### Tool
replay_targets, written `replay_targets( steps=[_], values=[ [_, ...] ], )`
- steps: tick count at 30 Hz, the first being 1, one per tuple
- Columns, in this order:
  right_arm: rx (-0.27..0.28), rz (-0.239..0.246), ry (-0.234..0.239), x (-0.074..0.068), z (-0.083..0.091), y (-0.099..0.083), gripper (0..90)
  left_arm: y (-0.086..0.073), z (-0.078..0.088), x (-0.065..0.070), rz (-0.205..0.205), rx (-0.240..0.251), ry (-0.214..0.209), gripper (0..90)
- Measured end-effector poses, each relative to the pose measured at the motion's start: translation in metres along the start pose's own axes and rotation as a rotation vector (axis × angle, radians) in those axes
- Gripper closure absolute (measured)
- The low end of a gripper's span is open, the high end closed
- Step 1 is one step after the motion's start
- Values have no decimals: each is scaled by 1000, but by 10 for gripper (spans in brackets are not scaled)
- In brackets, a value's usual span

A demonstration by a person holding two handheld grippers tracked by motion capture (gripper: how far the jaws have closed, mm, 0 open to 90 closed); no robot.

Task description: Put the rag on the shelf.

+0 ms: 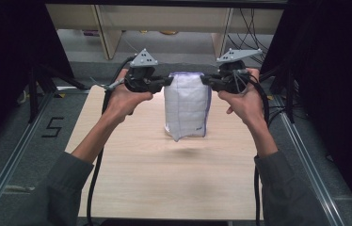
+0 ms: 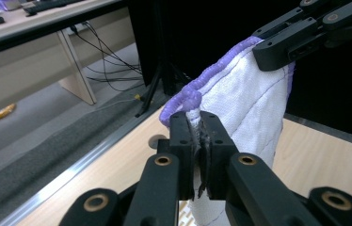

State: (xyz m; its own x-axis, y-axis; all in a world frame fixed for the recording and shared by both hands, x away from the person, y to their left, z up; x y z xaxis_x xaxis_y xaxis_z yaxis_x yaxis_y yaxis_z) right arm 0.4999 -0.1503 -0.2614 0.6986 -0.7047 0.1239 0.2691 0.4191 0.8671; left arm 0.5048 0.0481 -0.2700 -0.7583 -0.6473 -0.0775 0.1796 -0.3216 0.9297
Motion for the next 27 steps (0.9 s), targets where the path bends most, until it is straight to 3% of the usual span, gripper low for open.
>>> replay_targets(
  steps=[2, 10, 20, 27],
  values=[
    [0, -2, -4, 4, -1, 5, 832, 4, -3, -4, -13, 9, 13, 849],
    [23, -14, -43, 24, -10, 19, 832, 14, -19, -19, 11, 33, 28, 847],
    [7, -89, -22, 37, -27, 17, 831, 13, -39, -36, 48, 36, 47, 846],
    [21, -91, -36, 45, -36, 21, 831, 13, -48, -48, 74, 41, 52, 842]
  ],
)
Point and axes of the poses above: each handheld gripper's, and its own axes: z roughly backward along the jaws, y roughly out of its top, x roughly to its right, the point moved 5 cm from there along -z, roughly forward along the jaws, and after that the axes turned 1 degree about z, right-handed, at the moved point
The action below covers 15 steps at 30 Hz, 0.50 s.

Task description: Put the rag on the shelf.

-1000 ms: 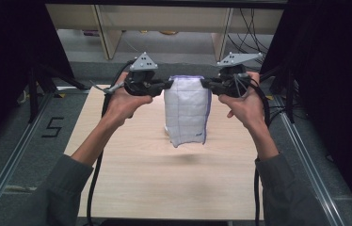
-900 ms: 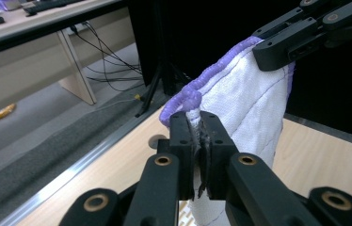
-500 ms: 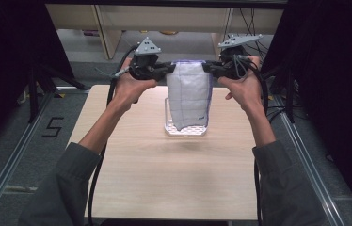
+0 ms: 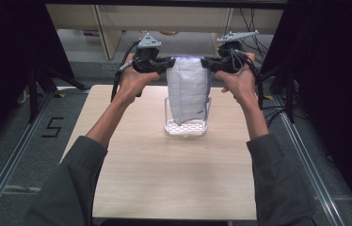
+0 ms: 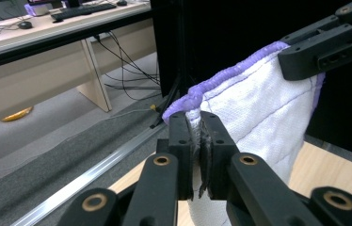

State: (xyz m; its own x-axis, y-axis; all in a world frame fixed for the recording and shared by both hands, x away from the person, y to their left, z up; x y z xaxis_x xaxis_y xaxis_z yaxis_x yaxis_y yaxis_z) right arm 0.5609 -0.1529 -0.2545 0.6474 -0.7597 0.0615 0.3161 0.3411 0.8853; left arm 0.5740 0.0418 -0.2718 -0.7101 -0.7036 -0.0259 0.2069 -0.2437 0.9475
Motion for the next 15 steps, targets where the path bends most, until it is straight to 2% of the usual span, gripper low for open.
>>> replay_targets(
  steps=[2, 3, 4, 5, 7, 10, 15],
  values=[
    [-13, -12, -2, 4, -4, 0, 831, 0, -5, -3, 10, -1, -2, 841],
    [-10, -33, -8, 6, -8, 0, 831, 0, -6, -4, 15, -1, -8, 841],
    [-12, -29, -4, 8, -9, 1, 831, -1, -9, -5, 24, 3, -14, 840],
    [-11, -61, -1, 9, -11, 1, 831, -2, -11, -8, 29, 3, -11, 840],
    [-1, -60, 6, 16, -16, 1, 831, -4, -16, -11, 55, 13, -29, 840],
    [-12, -87, 2, 21, -23, -2, 830, -9, -23, -16, 68, 8, -37, 838],
    [-28, -127, 12, 31, -39, -6, 830, -18, -38, -25, 96, -13, -29, 838]
  ],
)
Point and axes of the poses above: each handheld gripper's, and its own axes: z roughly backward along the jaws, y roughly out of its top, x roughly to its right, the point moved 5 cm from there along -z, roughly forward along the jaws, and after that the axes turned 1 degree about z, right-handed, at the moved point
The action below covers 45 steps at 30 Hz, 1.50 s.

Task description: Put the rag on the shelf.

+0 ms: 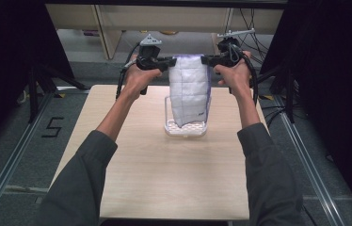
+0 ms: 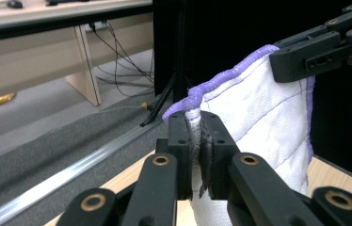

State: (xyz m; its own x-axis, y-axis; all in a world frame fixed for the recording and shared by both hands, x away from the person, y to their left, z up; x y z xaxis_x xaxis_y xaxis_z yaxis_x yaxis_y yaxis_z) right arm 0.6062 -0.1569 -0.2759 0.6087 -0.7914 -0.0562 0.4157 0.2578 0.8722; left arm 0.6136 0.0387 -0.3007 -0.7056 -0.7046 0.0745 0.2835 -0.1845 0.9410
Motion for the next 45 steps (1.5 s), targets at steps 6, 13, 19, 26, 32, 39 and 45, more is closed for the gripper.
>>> replay_targets(
  steps=[6, 13, 19, 26, 32, 39, 45],
  values=[
    [-34, -42, 34, 6, -20, -8, 829, -14, -11, -9, 58, -20, -23, 836],
    [-104, -70, 25, 14, -40, -22, 828, -29, -22, -17, 90, -56, -11, 838],
    [-160, -107, 15, 21, -55, -37, 828, -43, -33, -22, 107, -90, -2, 839],
    [-214, -95, 8, 27, -73, -54, 828, -61, -44, -26, 118, -134, 4, 839],
    [-282, -123, 8, 27, -82, -68, 826, -74, -47, -27, 134, -168, -9, 839],
    [-333, -110, 41, 29, -88, -83, 820, -88, -50, -24, 128, -227, -11, 835],
    [-355, -145, 49, 32, -88, -91, 782, -97, -52, -24, 154, -236, -13, 786]
  ],
)
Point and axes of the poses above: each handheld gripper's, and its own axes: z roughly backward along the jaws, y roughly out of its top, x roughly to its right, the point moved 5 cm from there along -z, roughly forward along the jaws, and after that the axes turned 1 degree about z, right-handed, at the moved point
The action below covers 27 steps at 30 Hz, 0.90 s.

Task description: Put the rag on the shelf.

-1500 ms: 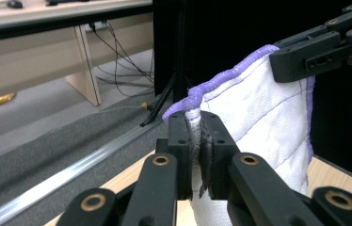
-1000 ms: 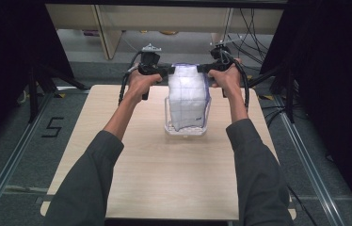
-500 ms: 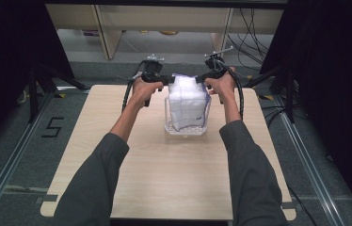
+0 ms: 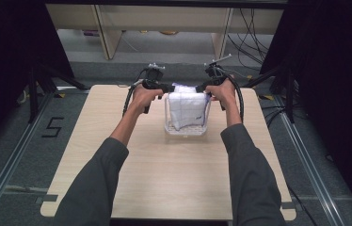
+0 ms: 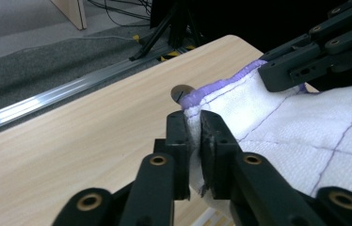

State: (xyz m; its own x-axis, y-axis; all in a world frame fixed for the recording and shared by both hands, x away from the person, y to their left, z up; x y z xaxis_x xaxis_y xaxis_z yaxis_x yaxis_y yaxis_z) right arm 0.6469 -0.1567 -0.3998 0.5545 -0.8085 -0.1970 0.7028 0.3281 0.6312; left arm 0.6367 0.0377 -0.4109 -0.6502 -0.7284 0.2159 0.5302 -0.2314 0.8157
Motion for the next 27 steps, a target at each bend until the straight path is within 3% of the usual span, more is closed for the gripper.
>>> replay_targets(
  steps=[2, 5, 9, 12, 15, 16, 17, 18, 19, 21, 23, 24, 27],
  values=[
    [-1, -5, -3, 2, 0, -1, 725, -3, 1, -2, -4, -22, -8, 745],
    [9, -10, -17, 6, 3, -3, 655, -3, 6, -7, 15, -7, 4, 685],
    [47, -37, -22, 10, 14, 0, 623, -2, 20, -15, 43, 14, 23, 655],
    [73, -22, -33, 16, 24, 1, 608, -4, 30, -21, 33, 3, 46, 640],
    [95, -37, -50, 20, 35, 1, 598, -7, 39, -26, 38, 8, 53, 631],
    [76, -77, -46, 19, 39, 0, 590, -8, 43, -27, 34, 8, 59, 628],
    [86, -68, -56, 20, 42, 0, 588, -8, 45, -27, 43, 15, 61, 627],
    [86, -89, -47, 18, 46, -1, 587, -9, 49, -28, 32, 12, 62, 622],
    [94, -56, -47, 21, 48, -1, 583, -9, 53, -28, 39, 26, 61, 617],
    [96, -74, -53, 19, 55, -1, 578, -10, 58, -28, 47, 30, 58, 601],
    [108, -51, -56, 20, 62, -1, 568, -11, 65, -28, 43, 32, 66, 590],
    [111, -70, -51, 16, 66, -2, 567, -12, 69, -28, 33, 30, 67, 585],
    [124, -32, -67, 15, 75, -3, 562, -14, 79, -28, 26, 34, 74, 556]
  ],
)
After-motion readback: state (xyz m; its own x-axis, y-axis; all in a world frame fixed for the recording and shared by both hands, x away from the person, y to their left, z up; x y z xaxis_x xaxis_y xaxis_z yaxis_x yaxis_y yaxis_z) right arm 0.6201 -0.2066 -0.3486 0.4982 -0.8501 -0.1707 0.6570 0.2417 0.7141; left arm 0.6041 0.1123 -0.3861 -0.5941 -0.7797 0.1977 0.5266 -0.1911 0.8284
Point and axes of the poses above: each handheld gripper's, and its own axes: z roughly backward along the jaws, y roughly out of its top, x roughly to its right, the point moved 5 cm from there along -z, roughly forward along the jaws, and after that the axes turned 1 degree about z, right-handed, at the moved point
